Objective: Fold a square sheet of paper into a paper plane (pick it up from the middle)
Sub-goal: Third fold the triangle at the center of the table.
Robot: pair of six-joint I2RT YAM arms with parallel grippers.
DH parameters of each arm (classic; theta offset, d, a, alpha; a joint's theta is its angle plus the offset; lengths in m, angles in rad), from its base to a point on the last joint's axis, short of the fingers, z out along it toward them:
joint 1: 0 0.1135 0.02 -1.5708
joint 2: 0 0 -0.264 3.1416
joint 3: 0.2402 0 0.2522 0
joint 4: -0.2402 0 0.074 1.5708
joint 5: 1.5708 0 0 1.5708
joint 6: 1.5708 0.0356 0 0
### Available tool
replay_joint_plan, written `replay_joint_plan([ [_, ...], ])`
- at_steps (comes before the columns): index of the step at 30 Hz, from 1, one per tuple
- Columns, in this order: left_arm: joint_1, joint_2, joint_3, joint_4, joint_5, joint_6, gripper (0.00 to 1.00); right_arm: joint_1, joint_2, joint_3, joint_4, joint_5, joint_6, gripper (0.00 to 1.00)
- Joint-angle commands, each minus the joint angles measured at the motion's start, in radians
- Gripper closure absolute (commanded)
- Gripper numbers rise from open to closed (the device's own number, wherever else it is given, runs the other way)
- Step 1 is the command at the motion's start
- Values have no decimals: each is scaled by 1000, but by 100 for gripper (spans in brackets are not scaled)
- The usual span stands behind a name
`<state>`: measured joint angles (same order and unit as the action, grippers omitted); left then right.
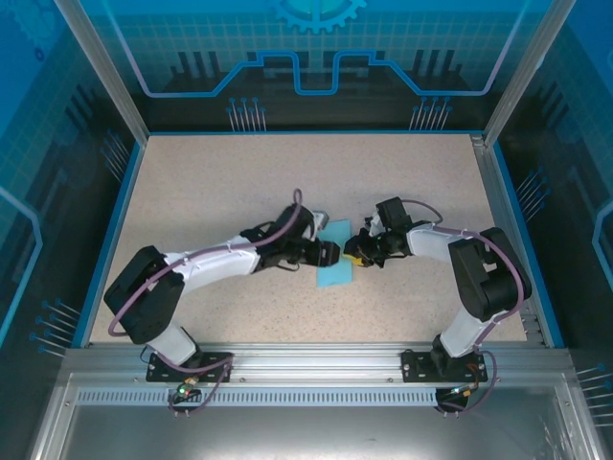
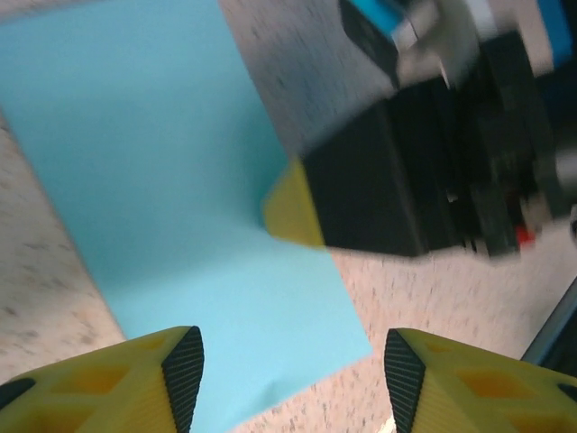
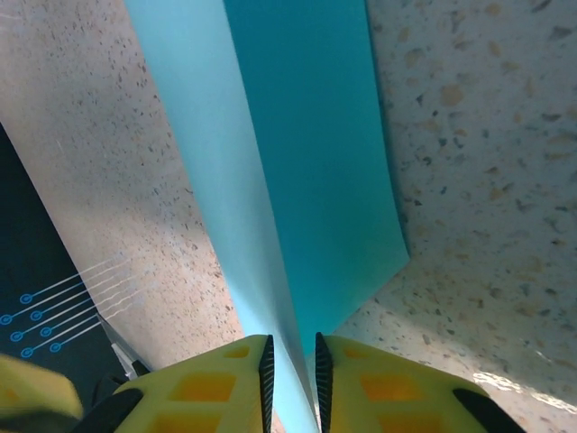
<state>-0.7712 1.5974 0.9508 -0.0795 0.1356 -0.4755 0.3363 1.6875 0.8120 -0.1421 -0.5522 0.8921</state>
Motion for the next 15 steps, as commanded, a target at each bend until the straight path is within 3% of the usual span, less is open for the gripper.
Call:
replay_joint_plan([
  [1,-126,-5,-13,-61,-226,109,39,-15,7,24,-20,-50,-15,78],
  [5,-248,50,22,-111,-382,169,38,-17,4,25,-23,-54,-20,77],
  [15,-358,187,114,-152,-541,295,34,-18,12,20,-16,-50,-11,77],
])
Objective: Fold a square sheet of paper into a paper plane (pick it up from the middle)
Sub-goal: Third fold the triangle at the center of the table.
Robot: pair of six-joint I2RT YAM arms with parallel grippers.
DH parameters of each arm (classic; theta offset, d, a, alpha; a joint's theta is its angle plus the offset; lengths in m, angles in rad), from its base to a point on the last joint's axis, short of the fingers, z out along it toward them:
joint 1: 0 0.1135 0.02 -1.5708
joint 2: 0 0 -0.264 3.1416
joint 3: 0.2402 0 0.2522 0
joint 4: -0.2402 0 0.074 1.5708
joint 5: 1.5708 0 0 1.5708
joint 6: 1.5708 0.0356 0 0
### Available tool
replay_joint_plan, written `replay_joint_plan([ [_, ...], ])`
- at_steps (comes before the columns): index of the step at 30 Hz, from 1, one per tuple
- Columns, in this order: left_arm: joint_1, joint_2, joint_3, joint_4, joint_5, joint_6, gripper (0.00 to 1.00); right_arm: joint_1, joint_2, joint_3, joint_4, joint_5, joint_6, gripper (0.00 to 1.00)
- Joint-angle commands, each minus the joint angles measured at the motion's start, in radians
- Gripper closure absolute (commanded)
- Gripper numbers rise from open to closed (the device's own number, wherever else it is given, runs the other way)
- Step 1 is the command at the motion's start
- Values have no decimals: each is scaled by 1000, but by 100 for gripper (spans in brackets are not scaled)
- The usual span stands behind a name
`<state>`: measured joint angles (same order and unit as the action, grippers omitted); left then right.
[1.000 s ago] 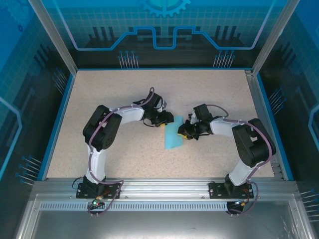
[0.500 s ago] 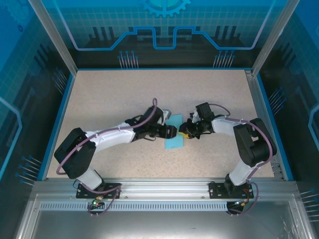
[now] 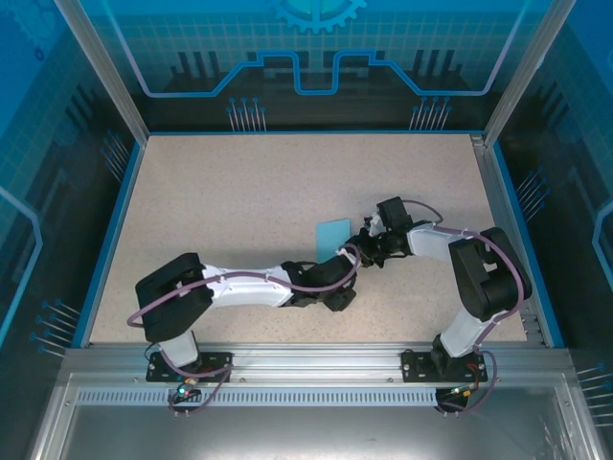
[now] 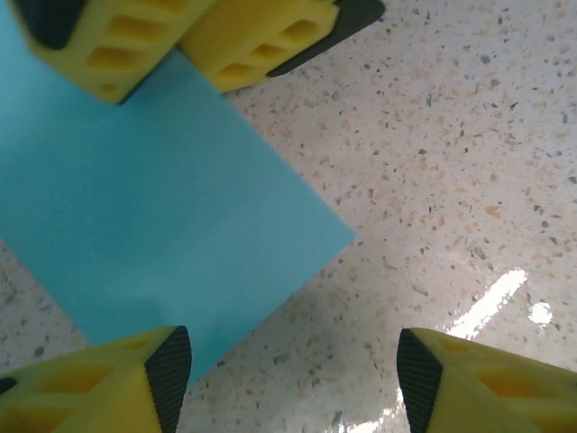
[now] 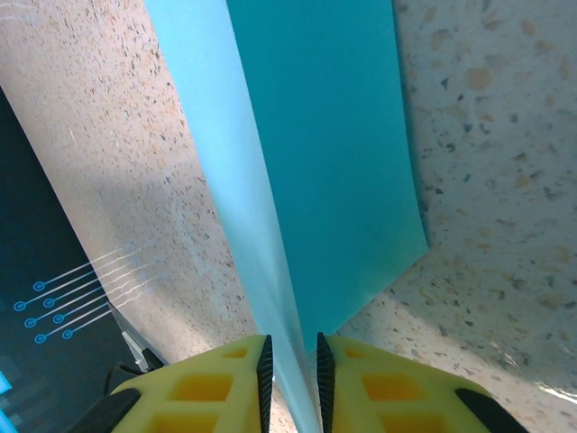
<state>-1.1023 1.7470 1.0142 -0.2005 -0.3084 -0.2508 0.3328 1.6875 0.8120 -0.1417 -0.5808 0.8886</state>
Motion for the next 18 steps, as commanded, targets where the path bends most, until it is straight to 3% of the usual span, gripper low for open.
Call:
replay_joint_plan([
  [1,-33,51,64,-33,-114,76,34,-15,14,20,-18,-21,-7,77],
  [7,-42,106,103,-47,-228,90,35,-14,11,18,-24,-19,-8,77],
  [10,-42,95,93,-34,-244,94,40,-13,12,19,-28,-14,-12,77],
  [18,-42,66,78,-4,-254,82,76,-14,22,23,-30,-13,-16,77],
])
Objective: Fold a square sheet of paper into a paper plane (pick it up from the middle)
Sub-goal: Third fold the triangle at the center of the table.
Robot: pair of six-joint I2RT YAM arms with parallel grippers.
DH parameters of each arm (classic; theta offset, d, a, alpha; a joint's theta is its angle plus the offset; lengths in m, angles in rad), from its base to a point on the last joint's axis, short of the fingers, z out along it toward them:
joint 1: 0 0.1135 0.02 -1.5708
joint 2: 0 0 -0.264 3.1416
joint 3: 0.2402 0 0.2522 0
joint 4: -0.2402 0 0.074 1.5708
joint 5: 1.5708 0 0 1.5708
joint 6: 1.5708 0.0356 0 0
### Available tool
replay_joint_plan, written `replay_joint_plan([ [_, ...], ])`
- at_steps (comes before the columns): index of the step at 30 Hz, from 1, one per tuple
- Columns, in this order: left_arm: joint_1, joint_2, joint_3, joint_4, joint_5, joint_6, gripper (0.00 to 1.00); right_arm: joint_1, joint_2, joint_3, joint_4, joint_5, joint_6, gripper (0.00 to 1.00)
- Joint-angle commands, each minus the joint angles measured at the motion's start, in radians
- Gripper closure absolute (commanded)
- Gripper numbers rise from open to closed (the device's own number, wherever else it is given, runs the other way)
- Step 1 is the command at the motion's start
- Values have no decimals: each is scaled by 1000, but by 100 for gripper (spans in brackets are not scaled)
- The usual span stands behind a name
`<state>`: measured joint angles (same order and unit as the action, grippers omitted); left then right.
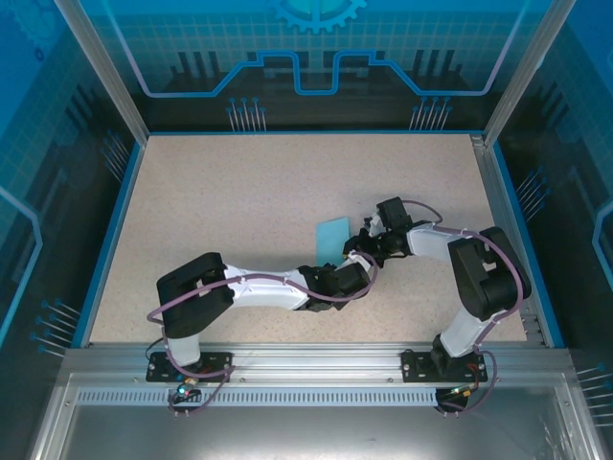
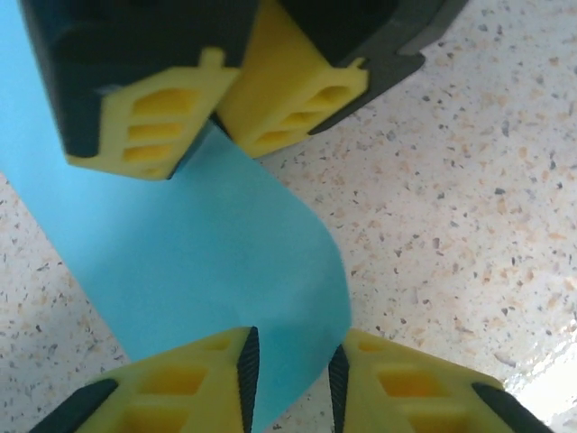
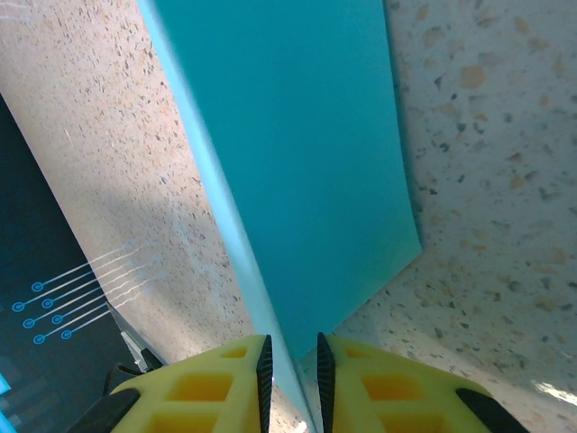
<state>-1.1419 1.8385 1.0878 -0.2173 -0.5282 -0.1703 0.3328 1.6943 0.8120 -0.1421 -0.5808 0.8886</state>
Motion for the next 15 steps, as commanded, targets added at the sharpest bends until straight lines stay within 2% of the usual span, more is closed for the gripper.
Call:
replay_joint_plan([
  [1,-2,-27,5,14,-37,-2,80,-15,14,23,-32,-11,-17,77],
  [5,2,-27,9,11,-38,-9,92,-19,13,24,-39,-11,-25,77],
  [9,21,-46,-1,9,-3,-37,98,-27,3,24,-56,-1,-34,75],
  [12,56,-81,-26,17,83,-66,100,-40,-22,21,-83,22,-50,72],
  [15,127,-129,-59,45,256,-115,100,-61,-50,14,-113,48,-68,69],
])
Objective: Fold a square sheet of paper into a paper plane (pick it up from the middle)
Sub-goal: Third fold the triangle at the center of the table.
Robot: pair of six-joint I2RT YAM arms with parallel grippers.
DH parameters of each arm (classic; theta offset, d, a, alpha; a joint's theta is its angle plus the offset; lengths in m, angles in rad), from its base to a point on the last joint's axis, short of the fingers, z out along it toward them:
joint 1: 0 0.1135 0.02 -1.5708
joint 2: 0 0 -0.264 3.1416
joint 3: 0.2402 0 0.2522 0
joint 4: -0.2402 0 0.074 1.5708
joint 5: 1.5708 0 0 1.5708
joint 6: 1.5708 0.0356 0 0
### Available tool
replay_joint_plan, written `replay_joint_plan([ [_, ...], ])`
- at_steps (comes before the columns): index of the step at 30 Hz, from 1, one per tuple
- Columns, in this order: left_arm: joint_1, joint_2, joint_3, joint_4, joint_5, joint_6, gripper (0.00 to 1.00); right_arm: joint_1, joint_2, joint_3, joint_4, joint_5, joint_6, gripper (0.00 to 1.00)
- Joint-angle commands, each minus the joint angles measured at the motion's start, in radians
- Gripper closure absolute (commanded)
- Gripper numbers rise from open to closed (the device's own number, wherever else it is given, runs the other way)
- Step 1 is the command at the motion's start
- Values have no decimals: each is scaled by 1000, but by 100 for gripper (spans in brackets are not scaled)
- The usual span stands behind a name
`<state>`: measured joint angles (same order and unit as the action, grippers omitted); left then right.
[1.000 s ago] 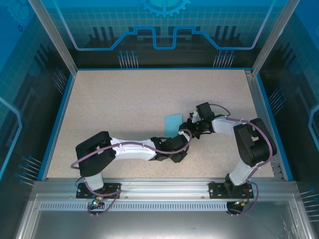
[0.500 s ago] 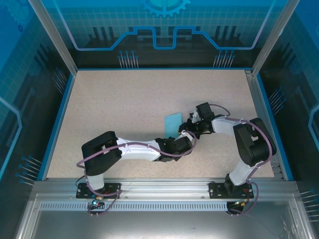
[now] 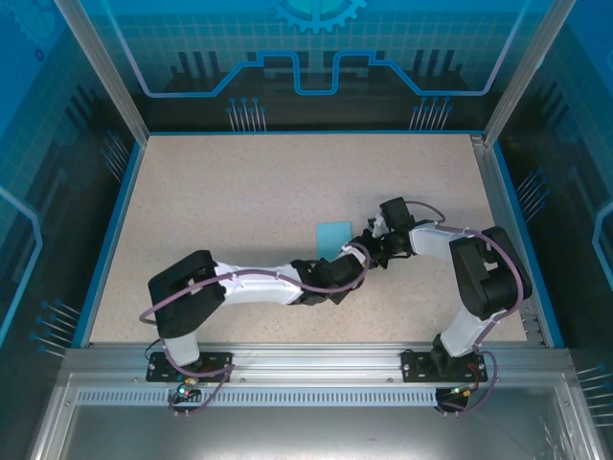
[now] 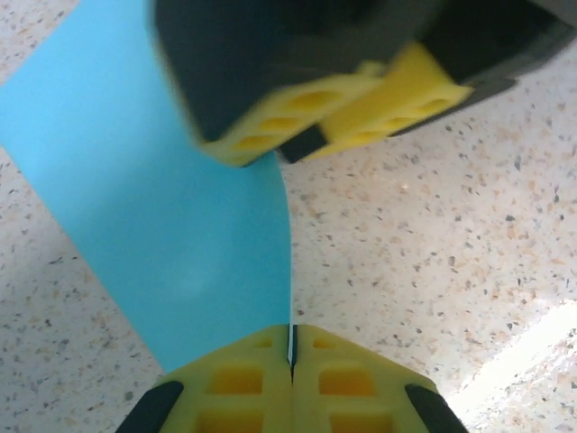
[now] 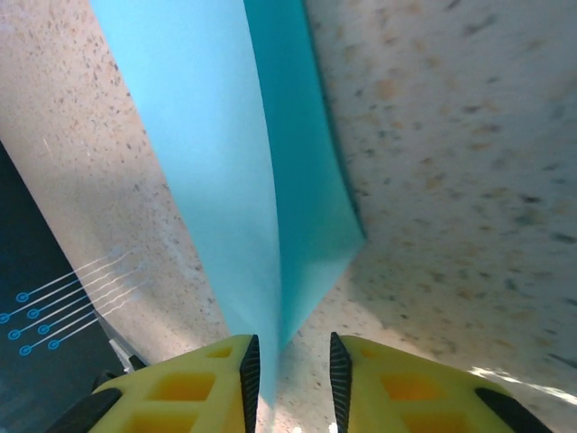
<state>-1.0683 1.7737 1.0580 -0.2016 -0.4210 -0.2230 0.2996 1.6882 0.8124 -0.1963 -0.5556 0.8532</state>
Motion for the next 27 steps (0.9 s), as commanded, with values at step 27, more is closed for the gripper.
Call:
replay_joint_plan([
  [27,342,-44,-45,77,798,-136,100,-67,-131,152,-246,222,-149,61],
])
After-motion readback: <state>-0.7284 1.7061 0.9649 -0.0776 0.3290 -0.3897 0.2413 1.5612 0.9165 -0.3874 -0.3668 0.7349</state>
